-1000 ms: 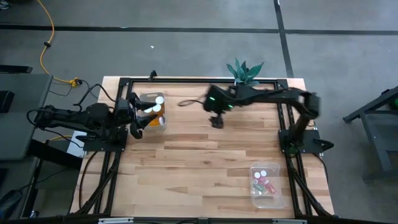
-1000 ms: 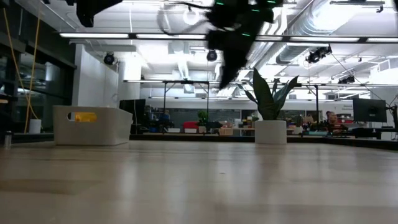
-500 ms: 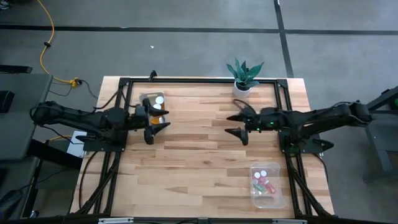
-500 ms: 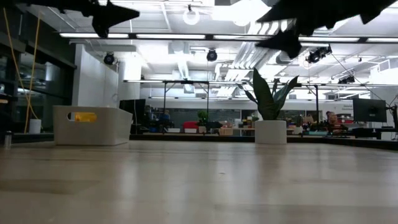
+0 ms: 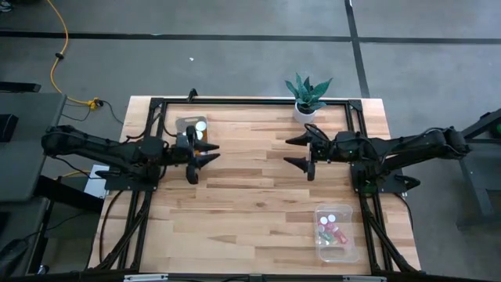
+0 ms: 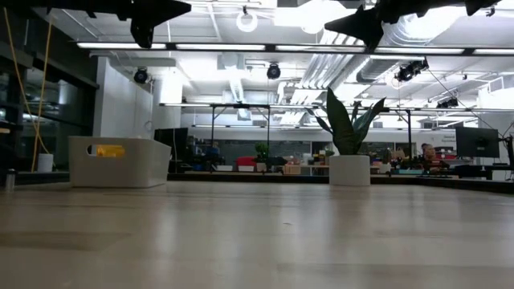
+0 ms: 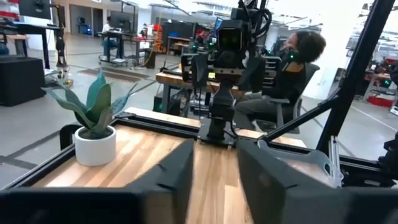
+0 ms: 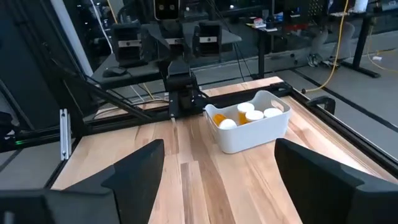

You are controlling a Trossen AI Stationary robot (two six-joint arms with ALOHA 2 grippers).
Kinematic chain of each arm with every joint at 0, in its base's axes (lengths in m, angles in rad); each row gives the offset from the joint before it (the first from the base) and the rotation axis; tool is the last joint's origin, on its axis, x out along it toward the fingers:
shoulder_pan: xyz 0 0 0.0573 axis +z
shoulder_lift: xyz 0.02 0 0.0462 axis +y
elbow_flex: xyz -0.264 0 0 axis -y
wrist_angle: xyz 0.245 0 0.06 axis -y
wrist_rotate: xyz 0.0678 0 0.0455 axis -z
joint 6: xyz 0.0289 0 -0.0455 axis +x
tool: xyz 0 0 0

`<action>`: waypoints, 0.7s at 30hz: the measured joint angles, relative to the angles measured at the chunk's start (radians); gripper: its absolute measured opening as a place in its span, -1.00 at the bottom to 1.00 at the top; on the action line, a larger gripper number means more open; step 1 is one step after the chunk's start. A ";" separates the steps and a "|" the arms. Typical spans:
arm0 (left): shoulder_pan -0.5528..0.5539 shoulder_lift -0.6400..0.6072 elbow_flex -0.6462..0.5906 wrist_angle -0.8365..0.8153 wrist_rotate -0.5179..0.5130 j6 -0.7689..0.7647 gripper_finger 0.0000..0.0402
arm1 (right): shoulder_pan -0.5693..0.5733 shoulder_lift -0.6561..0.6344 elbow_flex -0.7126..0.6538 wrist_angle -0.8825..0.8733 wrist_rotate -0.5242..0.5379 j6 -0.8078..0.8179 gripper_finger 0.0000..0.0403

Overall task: Pick and place medicine bottles into bin by pill shape (circle, oval)
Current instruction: Return to Home Position

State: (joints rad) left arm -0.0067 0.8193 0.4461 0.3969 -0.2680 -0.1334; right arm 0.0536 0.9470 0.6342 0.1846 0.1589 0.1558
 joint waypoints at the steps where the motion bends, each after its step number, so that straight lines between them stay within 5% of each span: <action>1: 0.000 -0.005 0.000 -0.004 0.003 0.005 -0.51 | 0.000 0.000 0.000 -0.001 0.000 0.000 0.46; 6: 0.036 -0.065 0.000 -0.066 0.070 0.005 -0.95 | 0.000 0.000 0.000 0.000 -0.001 0.018 0.34; 14: 0.163 -0.220 0.000 -0.214 0.182 0.014 -1.00 | 0.000 0.000 0.000 -0.006 -0.013 0.019 0.13; 21: 0.146 -0.370 -0.130 -0.235 0.173 -0.077 -1.00 | 0.000 0.000 0.000 -0.007 -0.013 0.031 -0.25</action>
State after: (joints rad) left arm 0.1390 0.4496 0.3157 0.1614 -0.0951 -0.2101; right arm 0.0536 0.9470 0.6342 0.1776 0.1459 0.1872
